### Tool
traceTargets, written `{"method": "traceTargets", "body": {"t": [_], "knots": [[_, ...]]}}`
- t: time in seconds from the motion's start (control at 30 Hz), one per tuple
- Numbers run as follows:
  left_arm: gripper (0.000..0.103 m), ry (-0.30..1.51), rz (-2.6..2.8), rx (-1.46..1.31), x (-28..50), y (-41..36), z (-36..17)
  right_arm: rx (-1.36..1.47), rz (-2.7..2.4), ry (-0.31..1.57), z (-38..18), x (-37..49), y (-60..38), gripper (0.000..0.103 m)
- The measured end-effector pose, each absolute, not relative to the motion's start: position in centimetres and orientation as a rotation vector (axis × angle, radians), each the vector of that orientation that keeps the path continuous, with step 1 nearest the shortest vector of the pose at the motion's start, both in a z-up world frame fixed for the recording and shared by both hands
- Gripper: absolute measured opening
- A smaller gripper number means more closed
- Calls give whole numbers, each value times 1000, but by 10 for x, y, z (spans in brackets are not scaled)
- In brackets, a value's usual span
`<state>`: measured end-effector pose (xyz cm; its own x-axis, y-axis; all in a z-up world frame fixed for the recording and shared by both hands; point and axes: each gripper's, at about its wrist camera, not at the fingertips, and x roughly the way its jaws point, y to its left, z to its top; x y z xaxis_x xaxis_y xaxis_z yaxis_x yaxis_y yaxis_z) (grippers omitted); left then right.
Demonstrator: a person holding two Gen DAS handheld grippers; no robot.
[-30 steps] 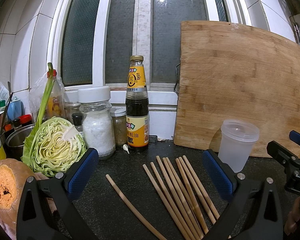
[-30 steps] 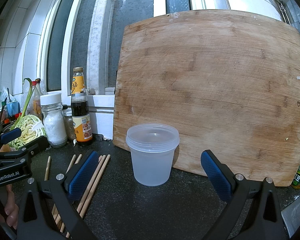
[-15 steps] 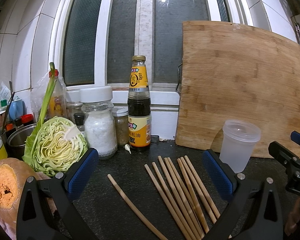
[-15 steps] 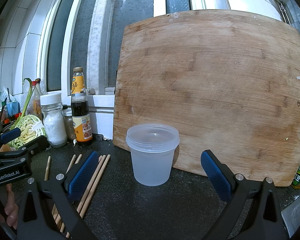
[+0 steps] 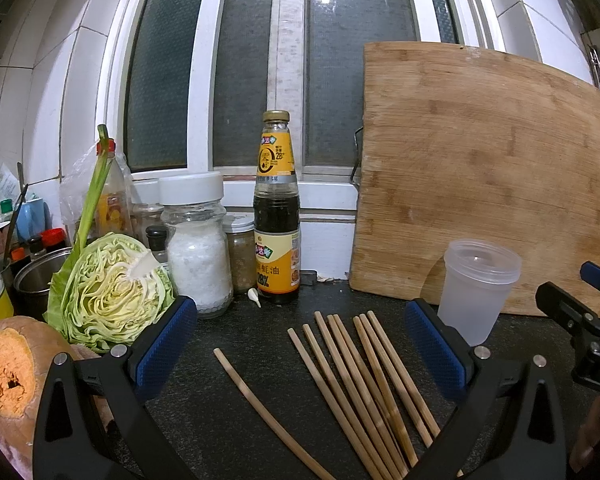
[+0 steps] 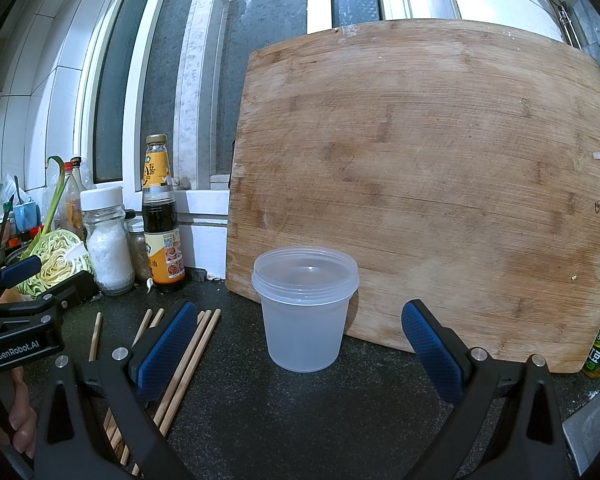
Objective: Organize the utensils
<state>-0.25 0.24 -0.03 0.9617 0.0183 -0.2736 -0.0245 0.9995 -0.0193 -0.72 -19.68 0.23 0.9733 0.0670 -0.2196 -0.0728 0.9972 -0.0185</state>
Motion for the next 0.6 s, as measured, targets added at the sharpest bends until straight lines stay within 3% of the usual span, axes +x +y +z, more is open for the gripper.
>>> {"method": "traceTargets", "body": {"t": [0.6], "knots": [[103,278,82,-35,-2,8,0,-32,84,221,1,-10,-193,103]]}}
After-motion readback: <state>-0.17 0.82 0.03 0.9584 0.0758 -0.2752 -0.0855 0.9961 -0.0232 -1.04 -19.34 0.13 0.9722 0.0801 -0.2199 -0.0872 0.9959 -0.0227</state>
